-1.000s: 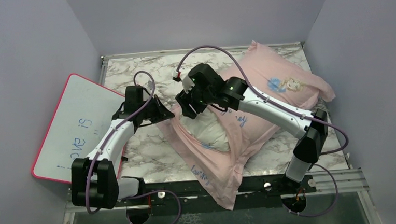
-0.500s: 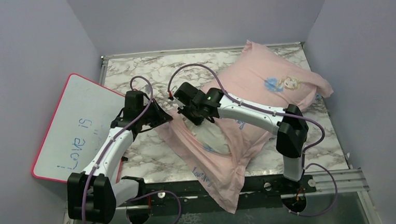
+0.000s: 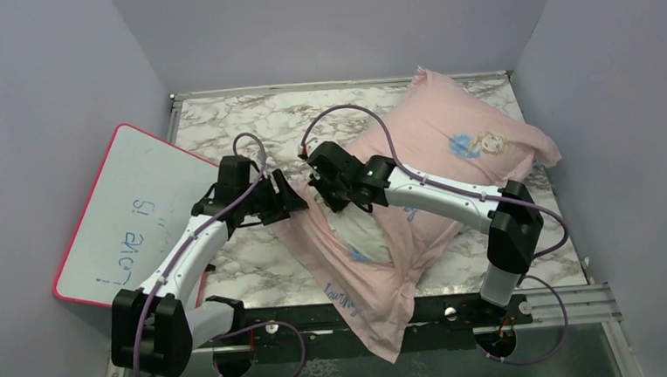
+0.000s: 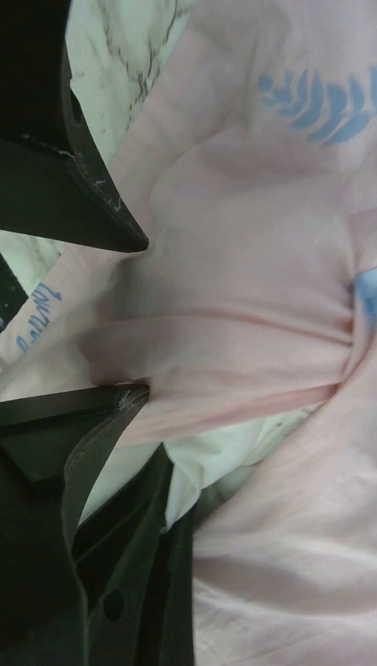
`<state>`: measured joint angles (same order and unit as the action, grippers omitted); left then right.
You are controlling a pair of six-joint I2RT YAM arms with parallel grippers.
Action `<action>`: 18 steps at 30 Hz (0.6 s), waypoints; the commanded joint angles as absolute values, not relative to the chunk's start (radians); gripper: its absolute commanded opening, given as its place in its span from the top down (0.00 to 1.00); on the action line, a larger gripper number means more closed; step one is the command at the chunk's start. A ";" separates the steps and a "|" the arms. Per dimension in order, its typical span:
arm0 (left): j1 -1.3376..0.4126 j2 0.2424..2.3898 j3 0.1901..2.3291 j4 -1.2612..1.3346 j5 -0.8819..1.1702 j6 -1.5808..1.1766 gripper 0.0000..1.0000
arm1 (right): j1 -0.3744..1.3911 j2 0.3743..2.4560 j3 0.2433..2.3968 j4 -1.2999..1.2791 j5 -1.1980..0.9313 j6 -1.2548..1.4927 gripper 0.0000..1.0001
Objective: Remove the pillowcase from the pillow
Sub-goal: Remove the pillow from the pillowcase.
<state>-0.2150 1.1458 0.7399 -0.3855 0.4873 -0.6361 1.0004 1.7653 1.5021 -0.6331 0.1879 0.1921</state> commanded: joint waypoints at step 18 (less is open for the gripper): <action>-0.266 1.077 0.842 -0.702 -0.038 -0.702 1.00 | 0.998 1.654 1.375 -0.577 0.246 0.229 0.99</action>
